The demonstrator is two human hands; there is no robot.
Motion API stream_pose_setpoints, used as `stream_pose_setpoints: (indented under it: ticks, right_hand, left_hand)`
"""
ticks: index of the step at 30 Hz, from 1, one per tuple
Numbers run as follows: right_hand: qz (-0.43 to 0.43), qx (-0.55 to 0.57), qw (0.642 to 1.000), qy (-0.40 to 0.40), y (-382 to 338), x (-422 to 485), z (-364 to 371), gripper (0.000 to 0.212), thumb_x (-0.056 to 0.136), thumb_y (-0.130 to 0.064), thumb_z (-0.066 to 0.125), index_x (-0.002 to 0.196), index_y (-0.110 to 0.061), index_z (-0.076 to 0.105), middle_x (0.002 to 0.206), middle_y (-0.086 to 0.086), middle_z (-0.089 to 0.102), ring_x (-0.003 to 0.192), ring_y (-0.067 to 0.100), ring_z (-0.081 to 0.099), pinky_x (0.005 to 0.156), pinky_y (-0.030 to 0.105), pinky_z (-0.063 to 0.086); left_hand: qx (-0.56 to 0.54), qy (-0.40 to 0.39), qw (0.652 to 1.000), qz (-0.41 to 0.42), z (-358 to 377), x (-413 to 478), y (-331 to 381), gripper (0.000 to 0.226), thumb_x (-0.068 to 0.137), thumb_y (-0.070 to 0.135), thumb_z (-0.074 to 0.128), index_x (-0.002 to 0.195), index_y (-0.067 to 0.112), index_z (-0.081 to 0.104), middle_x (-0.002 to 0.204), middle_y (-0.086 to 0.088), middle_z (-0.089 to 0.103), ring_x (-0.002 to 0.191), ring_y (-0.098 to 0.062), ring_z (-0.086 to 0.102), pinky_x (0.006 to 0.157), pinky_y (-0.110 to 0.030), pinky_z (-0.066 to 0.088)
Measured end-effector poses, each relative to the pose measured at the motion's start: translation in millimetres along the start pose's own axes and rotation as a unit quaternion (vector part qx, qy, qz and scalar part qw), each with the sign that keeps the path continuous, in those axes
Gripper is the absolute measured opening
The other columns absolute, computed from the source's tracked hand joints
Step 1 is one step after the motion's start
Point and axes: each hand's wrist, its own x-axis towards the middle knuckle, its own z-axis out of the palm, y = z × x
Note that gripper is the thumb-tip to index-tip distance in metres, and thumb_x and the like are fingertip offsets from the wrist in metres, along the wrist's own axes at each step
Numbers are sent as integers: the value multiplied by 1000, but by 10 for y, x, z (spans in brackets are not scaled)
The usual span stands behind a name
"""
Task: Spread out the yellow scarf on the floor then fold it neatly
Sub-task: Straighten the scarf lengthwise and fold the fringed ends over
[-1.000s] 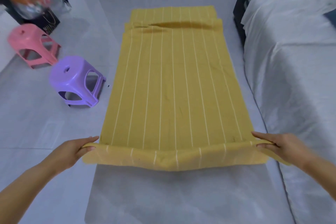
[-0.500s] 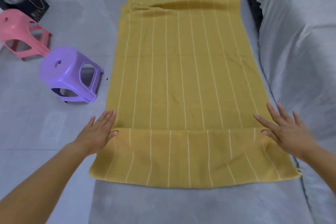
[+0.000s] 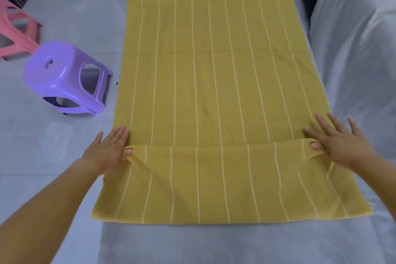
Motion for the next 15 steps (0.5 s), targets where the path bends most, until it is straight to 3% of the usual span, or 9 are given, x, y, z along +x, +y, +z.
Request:
stream_pose_setpoints:
  ticks: [2, 4, 6, 9, 12, 15]
  right_hand:
    - [2, -13, 1000, -15, -7, 4, 25, 91, 59, -67, -39, 141, -45, -10, 144, -11, -28, 133, 11, -28, 97, 42, -33]
    - [9, -13, 1000, -20, -25, 2, -1, 76, 75, -64, -26, 145, -46, -1, 152, -10, -20, 139, 14, -22, 105, 44, -25]
    - [24, -5, 1000, -7, -46, 22, -40, 71, 78, -61, -12, 146, -44, 4, 157, -7, -10, 143, 16, -15, 111, 48, -12]
    - [53, 20, 998, 12, -52, 80, -34, 71, 82, -62, -3, 148, -38, 4, 158, -2, -3, 144, 17, -9, 112, 49, -9]
    - [81, 78, 990, 84, -167, 93, 69, 76, 88, -68, 5, 150, -24, 2, 158, 3, 4, 145, 18, 1, 113, 51, -2]
    - [77, 161, 972, 153, -412, -74, 71, 75, 88, -58, 19, 149, -16, 6, 157, 5, 9, 144, 20, 7, 113, 53, 4]
  left_hand:
    - [0, -8, 1000, -4, 48, 2, -35, 65, 98, 48, 16, 148, 15, -10, 156, 1, -14, 143, -11, -13, 115, -44, -4]
    - [4, -2, 1000, -2, 69, 8, -53, 65, 97, 48, 15, 148, 15, -7, 157, 2, -13, 143, -11, -12, 115, -45, -4]
    - [-2, 22, 1000, -4, 56, 36, -51, 63, 98, 48, 15, 149, 15, -3, 157, 2, -10, 143, -11, -11, 115, -45, -4]
    - [-3, 66, 998, -18, -6, 93, 17, 64, 98, 46, 21, 149, 14, 1, 158, -1, -5, 144, -14, -6, 114, -45, -3]
    - [-36, 155, 987, -39, 1, 72, 197, 67, 97, 36, 36, 149, 7, 4, 157, -8, 1, 145, -20, -1, 115, -46, 2]
    - [-94, 275, 957, -4, 103, -101, 463, 63, 94, 31, 34, 146, -1, 16, 154, -16, 12, 143, -26, 11, 115, -40, 0]
